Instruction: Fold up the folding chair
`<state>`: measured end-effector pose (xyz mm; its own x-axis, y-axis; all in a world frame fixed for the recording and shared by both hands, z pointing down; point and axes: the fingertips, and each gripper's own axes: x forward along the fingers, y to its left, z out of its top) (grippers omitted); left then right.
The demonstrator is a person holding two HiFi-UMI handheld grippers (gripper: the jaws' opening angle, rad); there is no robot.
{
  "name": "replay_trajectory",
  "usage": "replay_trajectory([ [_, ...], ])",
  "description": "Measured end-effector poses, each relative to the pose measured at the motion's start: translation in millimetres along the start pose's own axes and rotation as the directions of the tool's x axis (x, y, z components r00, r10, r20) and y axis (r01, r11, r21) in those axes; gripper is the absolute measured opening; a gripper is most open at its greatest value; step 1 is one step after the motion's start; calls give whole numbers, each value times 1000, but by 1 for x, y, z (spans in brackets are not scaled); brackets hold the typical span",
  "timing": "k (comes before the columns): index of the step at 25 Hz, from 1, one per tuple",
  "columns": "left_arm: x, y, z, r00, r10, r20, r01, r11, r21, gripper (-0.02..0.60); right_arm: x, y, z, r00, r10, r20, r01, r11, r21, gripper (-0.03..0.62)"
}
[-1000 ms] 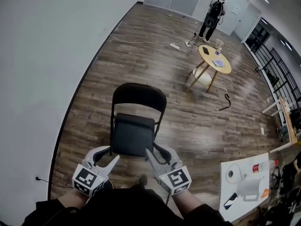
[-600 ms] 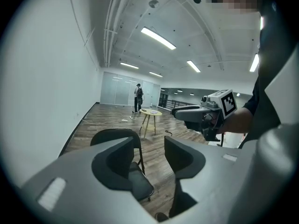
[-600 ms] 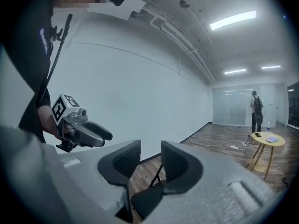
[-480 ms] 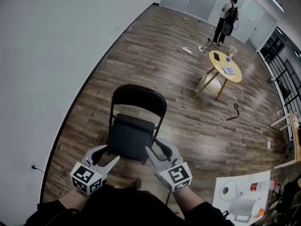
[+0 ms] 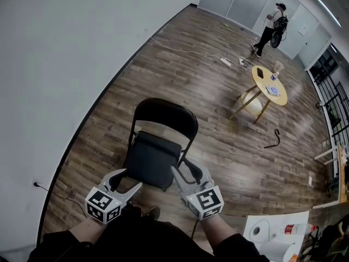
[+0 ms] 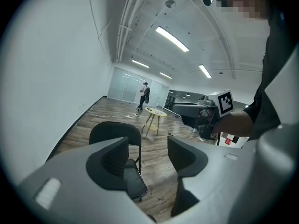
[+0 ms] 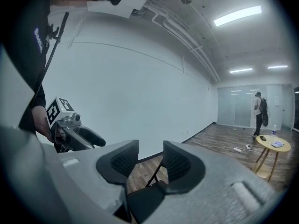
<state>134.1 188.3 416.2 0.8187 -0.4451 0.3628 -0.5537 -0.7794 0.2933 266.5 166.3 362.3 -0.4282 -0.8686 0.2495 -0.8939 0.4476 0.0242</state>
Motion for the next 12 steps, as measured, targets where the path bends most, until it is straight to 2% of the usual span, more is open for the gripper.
replay_trajectory([
  [7,6,30,-9,1000,-17,-19,16,999,-35,261,38,4,3,999,11,-51,-13,999,-45,161],
  [12,7,48,-19,998,-45,-42,43,998,-51,261,64,0,4,995,-16,-99,7,996,-85,172],
])
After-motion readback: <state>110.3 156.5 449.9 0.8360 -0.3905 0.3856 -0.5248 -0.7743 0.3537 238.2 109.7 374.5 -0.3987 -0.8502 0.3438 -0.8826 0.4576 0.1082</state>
